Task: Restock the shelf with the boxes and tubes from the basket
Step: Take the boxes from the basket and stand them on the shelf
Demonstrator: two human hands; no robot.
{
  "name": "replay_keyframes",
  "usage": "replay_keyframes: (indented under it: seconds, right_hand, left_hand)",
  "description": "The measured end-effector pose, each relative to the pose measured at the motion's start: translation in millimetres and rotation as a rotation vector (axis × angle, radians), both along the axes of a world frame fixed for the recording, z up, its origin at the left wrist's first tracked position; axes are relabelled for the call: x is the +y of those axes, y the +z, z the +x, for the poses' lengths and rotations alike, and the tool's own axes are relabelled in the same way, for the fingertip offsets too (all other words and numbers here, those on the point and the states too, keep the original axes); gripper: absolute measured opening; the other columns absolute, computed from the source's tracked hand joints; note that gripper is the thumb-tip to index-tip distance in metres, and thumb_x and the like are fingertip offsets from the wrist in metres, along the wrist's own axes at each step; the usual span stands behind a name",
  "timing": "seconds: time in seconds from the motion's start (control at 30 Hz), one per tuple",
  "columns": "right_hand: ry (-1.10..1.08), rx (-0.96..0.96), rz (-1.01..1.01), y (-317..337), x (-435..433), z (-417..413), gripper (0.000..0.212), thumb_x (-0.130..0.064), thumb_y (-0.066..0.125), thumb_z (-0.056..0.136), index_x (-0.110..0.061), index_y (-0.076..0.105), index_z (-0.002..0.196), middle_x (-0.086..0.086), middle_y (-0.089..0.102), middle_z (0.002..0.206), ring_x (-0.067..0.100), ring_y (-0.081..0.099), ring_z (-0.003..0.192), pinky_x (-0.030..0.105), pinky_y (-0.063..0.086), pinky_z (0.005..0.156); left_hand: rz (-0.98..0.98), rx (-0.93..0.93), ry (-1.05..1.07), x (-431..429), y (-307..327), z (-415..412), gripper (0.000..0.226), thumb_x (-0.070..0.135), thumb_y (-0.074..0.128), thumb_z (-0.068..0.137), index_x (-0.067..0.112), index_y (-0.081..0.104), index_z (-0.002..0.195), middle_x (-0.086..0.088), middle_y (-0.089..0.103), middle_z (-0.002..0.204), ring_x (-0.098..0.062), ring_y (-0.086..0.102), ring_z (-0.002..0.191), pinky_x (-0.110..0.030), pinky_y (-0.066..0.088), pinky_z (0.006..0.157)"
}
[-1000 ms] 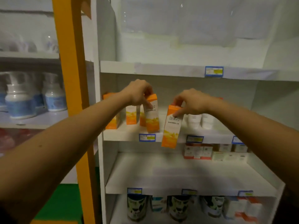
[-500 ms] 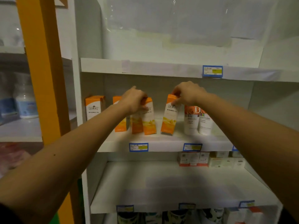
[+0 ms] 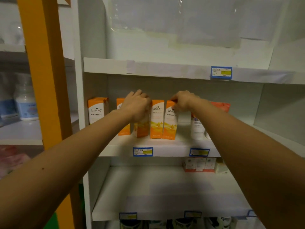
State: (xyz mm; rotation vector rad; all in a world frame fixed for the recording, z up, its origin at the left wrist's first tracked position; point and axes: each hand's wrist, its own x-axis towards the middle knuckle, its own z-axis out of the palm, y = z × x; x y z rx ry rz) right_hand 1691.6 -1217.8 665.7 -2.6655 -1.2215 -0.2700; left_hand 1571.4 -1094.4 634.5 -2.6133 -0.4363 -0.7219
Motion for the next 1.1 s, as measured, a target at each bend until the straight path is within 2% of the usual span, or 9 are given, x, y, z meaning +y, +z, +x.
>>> replay_keyframes:
  seconds: [0.17,0.3,0.37,0.47,0.67,0.83,0.93,1.0,1.1]
  right_hand:
    - [0.028,-0.034,0.033,-14.2,-0.9,-3.9,0.041,-0.026,0.053,0.092,-0.015,0.045,0.13,0.012,0.052,0.132,0.031,0.051,0.119,0.045,0.044,0.099]
    - [0.031,-0.137,0.199,-34.0,-24.2,-21.6,0.059,-0.024,0.049,0.093,-0.019,0.024,0.146,0.009,0.03,0.152,0.034,0.04,0.132,0.047,0.041,0.101]
    - [0.045,-0.172,0.232,-51.3,-43.0,-35.4,0.056,-0.022,0.049,0.093,-0.02,0.027,0.145,0.008,0.032,0.149,0.033,0.044,0.129,0.045,0.043,0.095]
    - [0.08,-0.133,0.258,-90.9,-71.5,-56.6,0.05,-0.02,0.049,0.091,-0.022,0.036,0.14,0.006,0.042,0.143,0.03,0.05,0.122,0.044,0.046,0.092]
    - [0.149,0.038,0.184,-225.0,-118.8,-102.6,0.043,-0.021,0.051,0.091,-0.02,0.045,0.135,0.002,0.05,0.139,0.023,0.049,0.123,0.036,0.042,0.098]
    - [0.15,0.26,-0.056,-367.0,-141.0,-136.3,0.042,-0.021,0.048,0.093,-0.021,0.044,0.135,0.004,0.047,0.141,0.025,0.046,0.125,0.036,0.043,0.097]
    - [0.143,0.407,-0.196,-448.3,-146.3,-150.3,0.039,-0.02,0.048,0.094,-0.019,0.047,0.132,0.004,0.05,0.137,0.023,0.049,0.123,0.035,0.041,0.103]
    - [0.127,0.524,-0.278,-496.0,-145.0,-157.3,0.034,-0.02,0.046,0.094,-0.013,0.052,0.127,0.007,0.055,0.131,0.023,0.052,0.119,0.035,0.043,0.103]
    - [0.124,0.527,-0.381,-556.9,-141.7,-163.4,0.033,-0.02,0.045,0.094,-0.013,0.052,0.126,0.005,0.053,0.131,0.024,0.047,0.123,0.038,0.043,0.101]
  left_hand:
    - [-0.033,-0.057,-0.033,-2.0,-4.8,-16.9,0.036,0.024,0.047,0.093,0.015,0.05,0.128,-0.007,0.052,0.135,-0.024,0.042,0.124,-0.035,0.036,0.097]
    - [-0.113,-0.048,-0.071,-13.7,-19.4,-40.3,0.041,0.028,0.048,0.092,0.016,0.05,0.131,-0.006,0.053,0.135,-0.023,0.045,0.123,-0.037,0.038,0.099]
    - [-0.176,-0.064,-0.094,-23.5,-34.5,-53.9,0.041,0.029,0.049,0.091,0.016,0.051,0.13,-0.006,0.055,0.134,-0.024,0.047,0.124,-0.04,0.04,0.1]
    - [-0.264,-0.074,-0.128,-43.1,-69.5,-72.8,0.035,0.029,0.051,0.09,0.015,0.056,0.122,-0.007,0.061,0.124,-0.025,0.053,0.116,-0.039,0.045,0.091]
    - [-0.444,0.055,-0.163,-84.5,-194.5,-108.4,0.034,0.027,0.051,0.09,0.013,0.057,0.121,-0.005,0.064,0.121,-0.026,0.056,0.114,-0.037,0.045,0.089]
    - [-0.587,0.327,-0.055,-114.4,-326.5,-130.6,0.031,0.027,0.049,0.09,0.012,0.059,0.115,-0.013,0.061,0.122,-0.033,0.056,0.112,-0.038,0.047,0.087]
    - [-0.698,0.479,-0.022,-122.8,-404.3,-140.4,0.034,0.031,0.049,0.091,0.016,0.057,0.121,-0.008,0.059,0.123,-0.028,0.056,0.112,-0.035,0.045,0.089]
    - [-0.767,0.576,0.003,-125.2,-452.9,-143.9,0.03,0.031,0.05,0.09,0.017,0.06,0.115,-0.004,0.062,0.117,-0.023,0.06,0.107,-0.03,0.046,0.085]
    - [-0.842,0.682,0.067,-125.6,-514.5,-145.6,0.027,0.027,0.048,0.091,0.015,0.061,0.111,-0.004,0.065,0.115,-0.022,0.062,0.103,-0.032,0.05,0.085]
